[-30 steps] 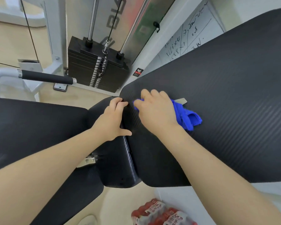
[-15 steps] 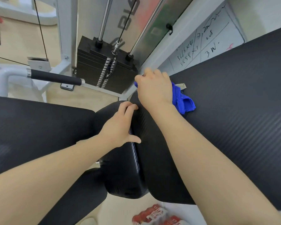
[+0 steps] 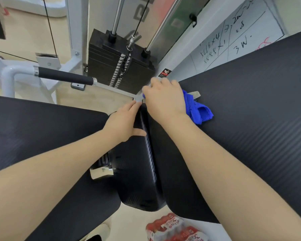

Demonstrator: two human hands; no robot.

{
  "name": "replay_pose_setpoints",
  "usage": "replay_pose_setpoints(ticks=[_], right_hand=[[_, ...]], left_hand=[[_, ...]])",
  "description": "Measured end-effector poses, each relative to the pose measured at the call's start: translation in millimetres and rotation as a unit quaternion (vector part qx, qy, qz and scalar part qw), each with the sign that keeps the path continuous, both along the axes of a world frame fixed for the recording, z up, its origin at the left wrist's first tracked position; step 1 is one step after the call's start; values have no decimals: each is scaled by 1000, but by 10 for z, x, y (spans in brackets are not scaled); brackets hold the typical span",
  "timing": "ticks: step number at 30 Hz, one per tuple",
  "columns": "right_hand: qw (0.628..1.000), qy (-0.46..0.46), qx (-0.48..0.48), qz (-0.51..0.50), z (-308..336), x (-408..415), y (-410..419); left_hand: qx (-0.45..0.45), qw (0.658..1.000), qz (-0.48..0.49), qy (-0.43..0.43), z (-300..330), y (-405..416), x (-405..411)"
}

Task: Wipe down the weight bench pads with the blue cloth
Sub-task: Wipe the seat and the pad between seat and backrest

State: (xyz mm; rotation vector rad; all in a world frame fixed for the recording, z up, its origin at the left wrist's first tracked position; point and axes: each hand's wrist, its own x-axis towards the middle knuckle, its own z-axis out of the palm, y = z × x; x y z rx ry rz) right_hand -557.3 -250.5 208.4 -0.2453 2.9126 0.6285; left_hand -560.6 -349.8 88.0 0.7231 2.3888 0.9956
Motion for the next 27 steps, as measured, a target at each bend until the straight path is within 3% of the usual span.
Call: replay_pose_setpoints(ticks=[3, 7, 12, 20, 27], right_hand=[[1000, 7, 7, -21, -45, -164, -38], [1000, 8, -1, -19, -10, 385, 15], [993, -113, 2, 14, 80, 782, -35], [999, 15, 2, -31, -110, -120, -116], [997, -41, -48, -47, -169, 850, -126]], left_hand=[[18, 1000, -2, 6, -53, -8, 14], [32, 999, -2, -6, -8, -18, 12], [12, 1000, 3, -3, 107, -44, 24], [36, 999, 10, -11, 5, -15, 12], [0, 1000, 3, 13, 34, -4, 83]])
